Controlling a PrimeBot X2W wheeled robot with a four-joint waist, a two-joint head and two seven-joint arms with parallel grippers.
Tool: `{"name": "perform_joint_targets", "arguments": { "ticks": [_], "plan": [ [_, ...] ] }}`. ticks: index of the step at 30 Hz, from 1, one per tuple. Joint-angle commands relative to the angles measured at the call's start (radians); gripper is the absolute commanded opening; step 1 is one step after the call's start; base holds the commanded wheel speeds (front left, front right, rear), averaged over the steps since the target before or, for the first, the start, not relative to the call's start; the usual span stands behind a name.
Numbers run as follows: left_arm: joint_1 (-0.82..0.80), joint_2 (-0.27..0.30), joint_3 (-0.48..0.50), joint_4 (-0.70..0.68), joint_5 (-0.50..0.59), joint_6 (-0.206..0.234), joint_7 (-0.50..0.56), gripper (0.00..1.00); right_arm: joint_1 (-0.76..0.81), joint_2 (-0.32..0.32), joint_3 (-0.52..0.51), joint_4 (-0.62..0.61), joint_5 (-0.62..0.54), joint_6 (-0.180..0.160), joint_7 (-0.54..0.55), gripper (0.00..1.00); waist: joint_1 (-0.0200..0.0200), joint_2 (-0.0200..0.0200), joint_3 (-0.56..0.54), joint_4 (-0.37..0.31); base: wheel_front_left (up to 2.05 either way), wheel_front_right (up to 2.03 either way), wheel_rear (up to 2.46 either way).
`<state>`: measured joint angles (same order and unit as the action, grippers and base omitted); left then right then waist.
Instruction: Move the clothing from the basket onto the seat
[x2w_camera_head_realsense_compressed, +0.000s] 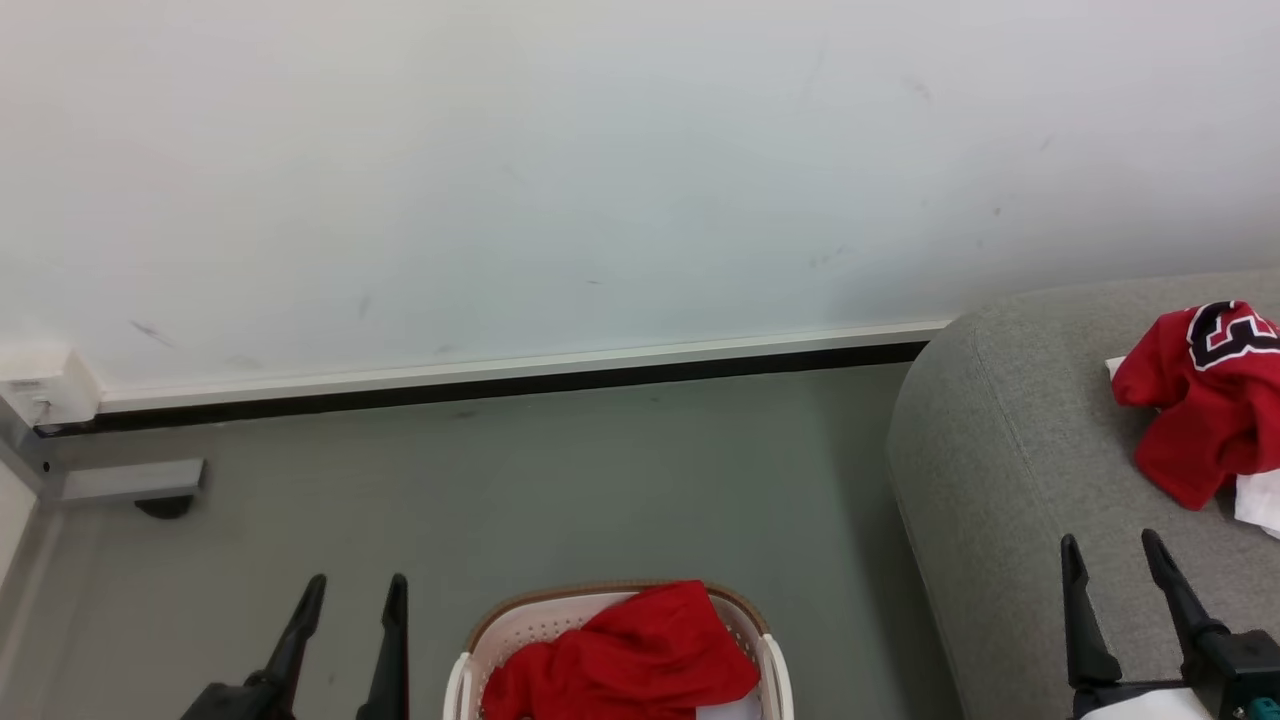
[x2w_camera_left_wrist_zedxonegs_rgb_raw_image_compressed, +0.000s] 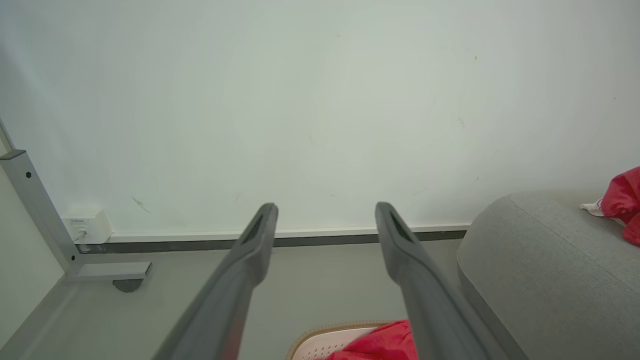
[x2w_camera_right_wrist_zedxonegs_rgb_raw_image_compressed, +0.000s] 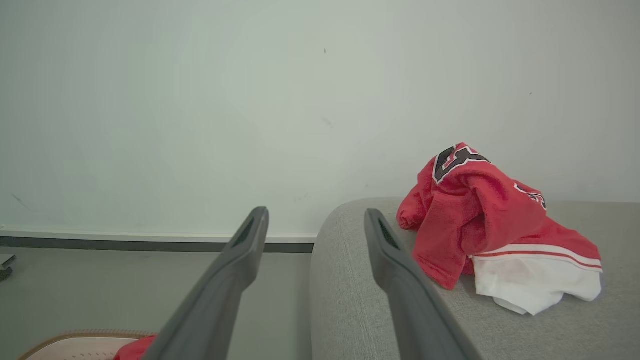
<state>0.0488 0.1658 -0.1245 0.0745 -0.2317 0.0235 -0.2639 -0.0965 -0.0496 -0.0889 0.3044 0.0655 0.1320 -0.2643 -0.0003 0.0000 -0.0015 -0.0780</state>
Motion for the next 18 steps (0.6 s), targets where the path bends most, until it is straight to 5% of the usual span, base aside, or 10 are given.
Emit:
{"name": "perform_joint_targets", "arguments": {
  "ticks": [1, 18],
  "plan": [
    [0.019, -0.009, 0.020, -0.005, 0.024, -0.012, -0.001, 1.00, 0.023, -0.002, 0.011, 0.000, 0.020, -0.003, 0.000, 1.00, 0.0003, 0.0000, -0.005, 0.005, 0.00, 0.00, 0.00],
    [0.041, -0.080, 0.142, 0.013, 0.106, -0.099, -0.001, 1.00, 0.039, -0.002, 0.070, 0.019, 0.051, -0.003, 0.000, 1.00, 0.0003, 0.0000, -0.004, 0.010, 0.00, 0.00, 0.00]
  ]
}}
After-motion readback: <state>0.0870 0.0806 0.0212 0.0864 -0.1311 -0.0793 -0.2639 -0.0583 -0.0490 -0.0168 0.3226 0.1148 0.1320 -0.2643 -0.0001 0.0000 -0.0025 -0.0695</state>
